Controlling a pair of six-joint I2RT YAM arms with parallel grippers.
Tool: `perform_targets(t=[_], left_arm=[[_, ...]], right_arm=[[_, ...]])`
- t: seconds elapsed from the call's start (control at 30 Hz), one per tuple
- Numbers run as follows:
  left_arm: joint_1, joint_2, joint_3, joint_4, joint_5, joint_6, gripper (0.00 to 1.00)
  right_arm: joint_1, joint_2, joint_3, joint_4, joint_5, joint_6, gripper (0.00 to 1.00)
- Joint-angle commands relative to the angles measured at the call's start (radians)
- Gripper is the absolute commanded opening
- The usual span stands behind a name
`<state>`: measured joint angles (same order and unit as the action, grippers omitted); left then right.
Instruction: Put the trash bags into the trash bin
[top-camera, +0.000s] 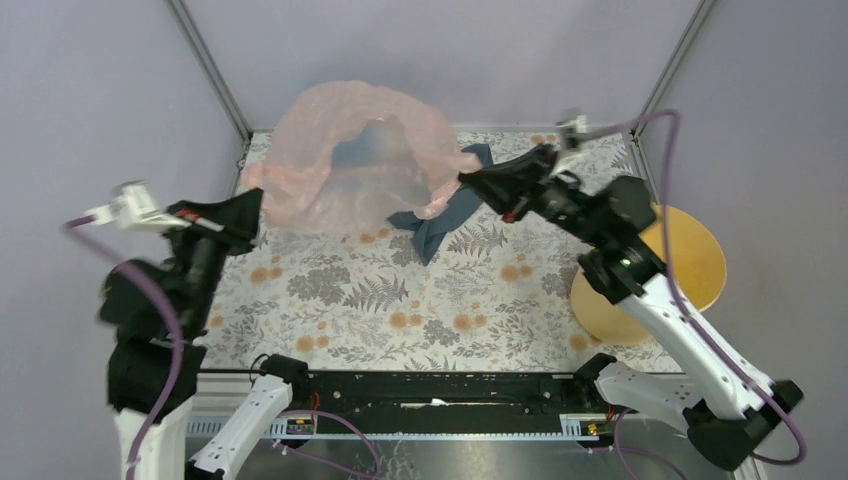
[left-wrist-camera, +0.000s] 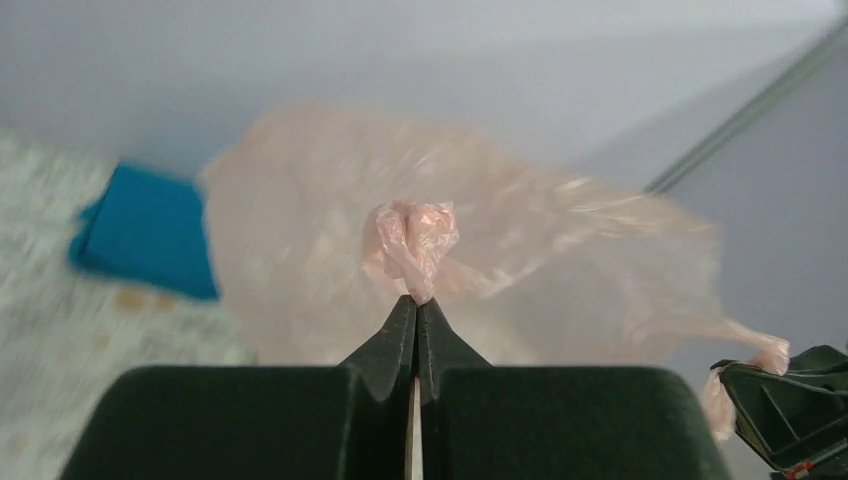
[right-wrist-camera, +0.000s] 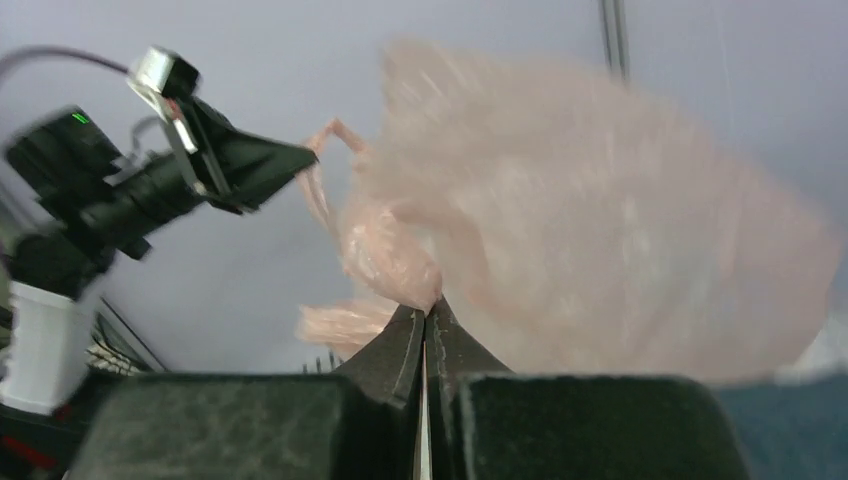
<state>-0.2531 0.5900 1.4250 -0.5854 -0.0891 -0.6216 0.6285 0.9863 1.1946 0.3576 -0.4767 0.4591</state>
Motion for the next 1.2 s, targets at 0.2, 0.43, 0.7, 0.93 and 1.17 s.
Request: perform_targets(t=[0.2,0.43,0.7,0.93,1.17], left_arm=[[0.003,0.039,-0.095,-0.045,0.052,-0.003,0.0],[0.003,0.115,-0.098,0.274,0.565,-0.125,0.0],[0.001,0.182,-0.213,0.468,0.682,-0.276,0.0],[-0.049,0.258,-0.314,0.469,0.655,-0.306,0.0],[-0.085,0.294,-0.401,0.479,0.634,-0.321,0.0]], right_arm=[[0.004,0.153,-0.092,-0.211,-0.033,-0.043,0.0],[0.084,0.221,0.026,-0.182,-0.056,-0.015,0.0],[0.196,0.3,0.15,-0.179,-0.002,-0.034,0.0],[0.196,0.316,0.055,-0.037,-0.001,0.062,0.03],[0.195,0.26,-0.116,0.062,0.164,0.187,0.08]])
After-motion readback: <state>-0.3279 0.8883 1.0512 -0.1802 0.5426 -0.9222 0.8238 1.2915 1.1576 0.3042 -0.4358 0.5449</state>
